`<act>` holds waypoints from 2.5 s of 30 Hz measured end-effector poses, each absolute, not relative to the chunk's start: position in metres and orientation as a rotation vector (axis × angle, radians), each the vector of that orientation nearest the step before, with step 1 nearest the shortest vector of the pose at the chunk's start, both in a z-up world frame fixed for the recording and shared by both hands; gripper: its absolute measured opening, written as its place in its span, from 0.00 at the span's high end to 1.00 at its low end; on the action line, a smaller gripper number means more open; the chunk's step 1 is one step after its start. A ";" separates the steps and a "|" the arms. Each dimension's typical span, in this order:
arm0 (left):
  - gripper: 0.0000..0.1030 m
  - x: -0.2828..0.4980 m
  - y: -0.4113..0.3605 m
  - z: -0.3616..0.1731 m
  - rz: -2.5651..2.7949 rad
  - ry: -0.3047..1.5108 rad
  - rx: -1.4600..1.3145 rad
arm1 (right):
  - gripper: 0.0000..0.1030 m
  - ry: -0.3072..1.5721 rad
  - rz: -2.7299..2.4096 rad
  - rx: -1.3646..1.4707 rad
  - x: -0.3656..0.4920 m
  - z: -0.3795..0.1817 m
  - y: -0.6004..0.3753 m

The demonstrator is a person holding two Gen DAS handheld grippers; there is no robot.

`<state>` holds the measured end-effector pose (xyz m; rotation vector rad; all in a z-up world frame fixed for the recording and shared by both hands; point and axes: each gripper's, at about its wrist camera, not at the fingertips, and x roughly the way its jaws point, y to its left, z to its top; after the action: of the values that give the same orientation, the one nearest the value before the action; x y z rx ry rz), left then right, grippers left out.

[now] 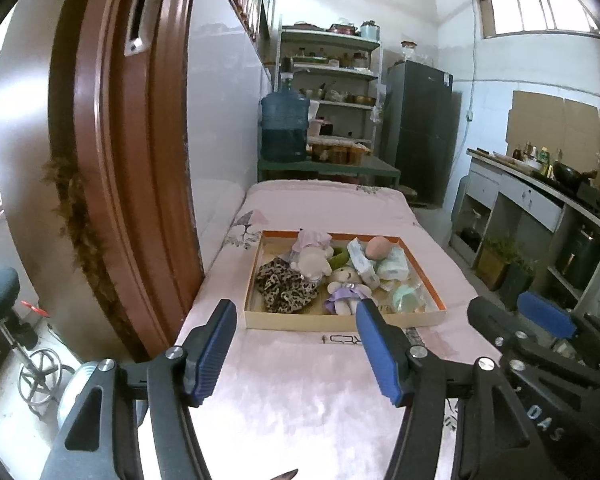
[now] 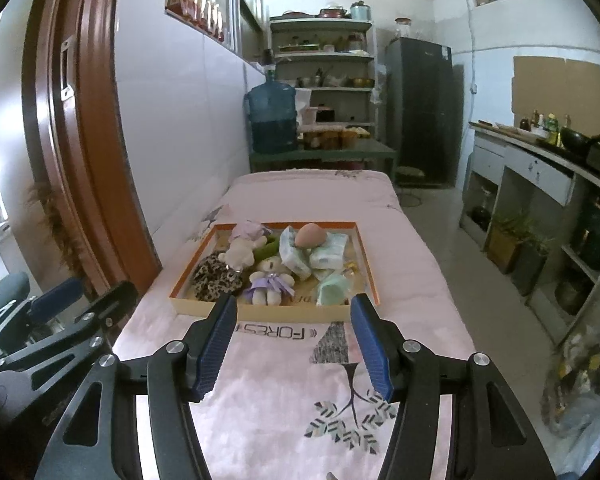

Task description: Organize soft objects

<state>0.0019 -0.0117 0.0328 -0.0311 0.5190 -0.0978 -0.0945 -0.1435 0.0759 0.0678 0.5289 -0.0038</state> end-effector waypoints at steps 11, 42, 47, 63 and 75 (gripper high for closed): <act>0.40 -0.023 -0.010 0.045 -0.056 0.496 -0.019 | 0.41 0.501 -0.004 0.075 -0.115 0.088 -0.141; 0.40 -0.026 -0.008 0.047 -0.066 0.500 -0.023 | 0.41 0.492 0.005 0.073 -0.120 0.092 -0.137; 0.40 -0.026 -0.008 0.047 -0.067 0.501 -0.023 | 0.41 0.495 0.006 0.074 -0.119 0.093 -0.136; 0.40 -0.027 -0.008 0.044 -0.069 0.510 -0.021 | 0.41 0.506 0.006 0.081 -0.113 0.091 -0.139; 0.40 -0.026 -0.008 0.045 -0.067 0.511 -0.022 | 0.41 0.510 0.008 0.084 -0.111 0.088 -0.141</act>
<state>-0.0261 -0.0082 0.0446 -0.0217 0.5106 -0.0673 -0.1108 -0.1409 0.0882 0.0841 0.5105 0.0083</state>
